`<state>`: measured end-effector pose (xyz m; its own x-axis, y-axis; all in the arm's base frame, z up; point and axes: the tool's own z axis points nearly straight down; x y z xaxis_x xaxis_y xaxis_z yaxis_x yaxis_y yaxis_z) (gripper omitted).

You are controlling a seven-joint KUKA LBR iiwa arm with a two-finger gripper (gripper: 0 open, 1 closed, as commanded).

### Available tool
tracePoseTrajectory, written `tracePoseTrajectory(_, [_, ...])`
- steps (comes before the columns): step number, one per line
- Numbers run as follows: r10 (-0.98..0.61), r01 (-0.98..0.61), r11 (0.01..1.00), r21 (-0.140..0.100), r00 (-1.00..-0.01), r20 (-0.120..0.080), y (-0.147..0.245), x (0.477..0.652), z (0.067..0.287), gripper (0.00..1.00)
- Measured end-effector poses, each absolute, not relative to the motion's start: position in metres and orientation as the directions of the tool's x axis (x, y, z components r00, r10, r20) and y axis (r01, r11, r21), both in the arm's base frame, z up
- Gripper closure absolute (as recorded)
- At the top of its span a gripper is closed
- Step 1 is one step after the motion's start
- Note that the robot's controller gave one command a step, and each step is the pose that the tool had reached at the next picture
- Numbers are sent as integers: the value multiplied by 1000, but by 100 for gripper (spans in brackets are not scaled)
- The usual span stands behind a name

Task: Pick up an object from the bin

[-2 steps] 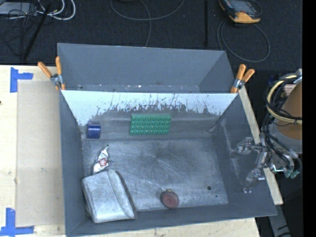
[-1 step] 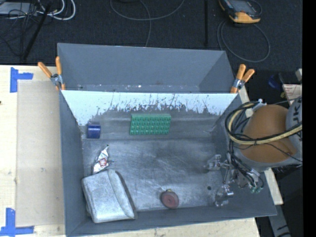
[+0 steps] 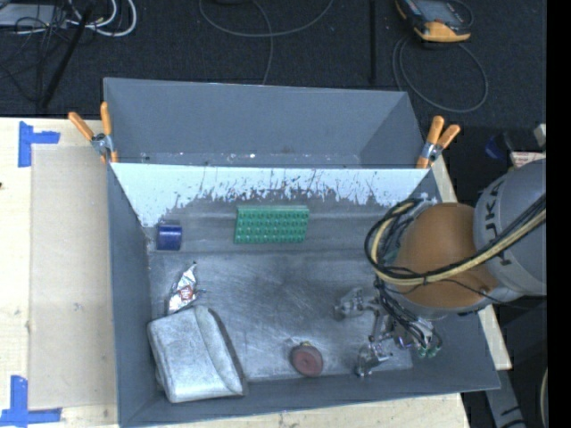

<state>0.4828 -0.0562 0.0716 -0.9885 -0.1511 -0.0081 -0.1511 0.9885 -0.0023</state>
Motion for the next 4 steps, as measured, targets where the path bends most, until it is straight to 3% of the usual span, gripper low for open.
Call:
tracePoseTrajectory(1, [-153,-153,988,5,-988,-4,49,495,114,0])
tracePoseTrajectory(2, [-275,-275,962,0,-962,1,51,488,76,0])
tracePoseTrajectory(3, [-277,-277,961,-1,-961,4,50,487,76,100])
tracePoseTrajectory(4, [-391,-391,921,-3,-921,-9,34,494,272,100])
